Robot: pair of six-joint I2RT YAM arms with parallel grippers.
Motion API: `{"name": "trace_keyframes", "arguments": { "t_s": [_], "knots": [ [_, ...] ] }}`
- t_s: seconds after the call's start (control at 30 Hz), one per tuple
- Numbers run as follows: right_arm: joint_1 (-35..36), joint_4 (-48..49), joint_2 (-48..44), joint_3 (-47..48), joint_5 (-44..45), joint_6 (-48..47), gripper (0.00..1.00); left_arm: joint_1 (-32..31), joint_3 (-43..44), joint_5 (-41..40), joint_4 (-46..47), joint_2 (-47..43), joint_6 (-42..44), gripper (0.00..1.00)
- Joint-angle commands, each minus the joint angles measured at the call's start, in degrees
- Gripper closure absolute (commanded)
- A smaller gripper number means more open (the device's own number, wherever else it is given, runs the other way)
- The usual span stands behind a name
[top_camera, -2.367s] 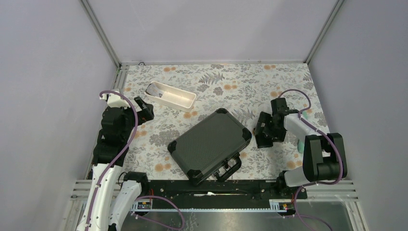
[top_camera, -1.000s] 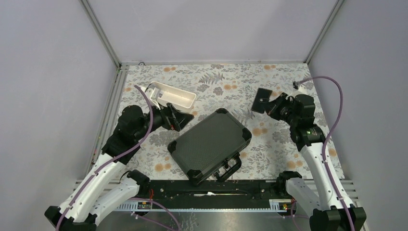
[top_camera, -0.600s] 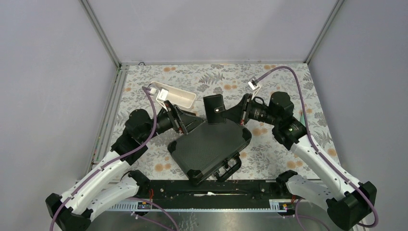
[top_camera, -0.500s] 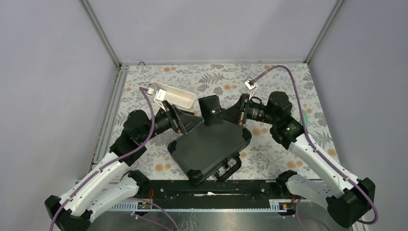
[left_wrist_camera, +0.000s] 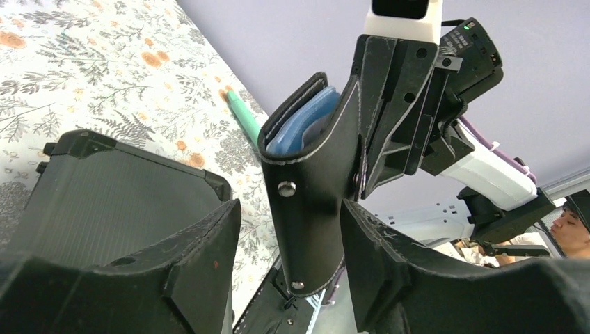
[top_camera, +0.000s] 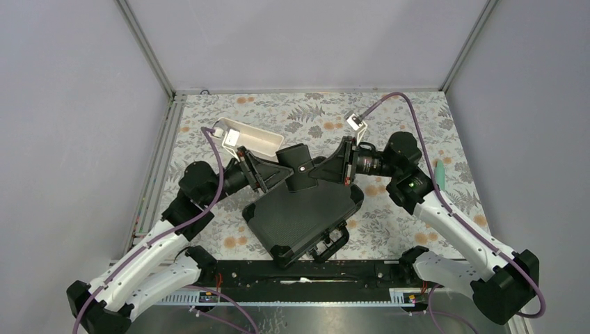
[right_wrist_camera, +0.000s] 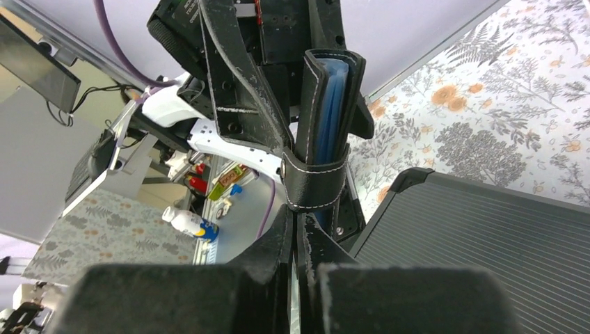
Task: Put the credit cards into the card holder
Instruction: Open the card holder at the center of the board.
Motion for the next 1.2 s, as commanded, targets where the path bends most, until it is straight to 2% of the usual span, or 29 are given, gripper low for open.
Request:
{"name": "trace_keyframes", "arguments": {
  "t_s": [0.0,0.1,0.2,0.23,0.27,0.33,0.4,0.43,0.5,0.7,0.93,1.17],
  "knots": [
    [0.77,2.06,0.47,0.58,-4.32,0.01,1.0,-0.17,-1.51,2.9,9.54,0.3,-3.56,0.45],
    [0.89,-0.17,0.65,0.63,-4.41,-1.19,1.0,-0.16,-1.56,3.16,9.99,0.72,-3.82,0.56],
    [0.89,-6.99,1.02,2.24,-0.41,-4.97,0.99,-0.17,-1.54,2.82,9.94,0.52,-3.61,0.88],
    [0.87,-13.12,1.49,3.93,3.2,-8.17,0.86,-0.17,-1.51,2.33,9.47,0.24,-3.3,0.96],
    [0.84,-20.99,2.26,5.61,7.38,-10.62,0.73,-0.17,-1.45,1.36,8.35,-0.04,-2.92,1.0],
    [0.89,-27.59,3.47,7.55,14.5,-13.9,0.49,-0.17,-1.08,-2.34,4.18,-0.85,-2.03,1.0],
    [0.95,-29.81,3.31,7.75,21.05,-14.63,0.33,-0.17,-0.41,-6.91,-2.02,-1.11,-1.36,1.0],
    [1.24,-30.46,3.16,7.58,24.49,-14.63,0.31,-0.17,0.1,-8.7,-4.94,-0.87,-1.23,1.0],
    [2.69,-31.02,3.09,7.45,32.05,-14.29,0.33,-0.16,0.61,-10.32,-8.94,-0.02,-1.63,1.0],
    [11.96,-25.3,3.27,5.49,43.54,-11.71,0.48,-0.17,0.24,-11.9,-11.42,1.71,-3.84,1.0],
    [21.95,-24.33,9.2,8.91,52.85,-14.71,0.52,-0.19,0.97,-10.12,-11.71,3.01,-3.73,1.0],
    [25.36,-24.51,12.26,11.24,58.13,-17.29,0.52,-0.14,1.09,-7.84,-11.32,3.41,-3.18,1.0]
  ]
}}
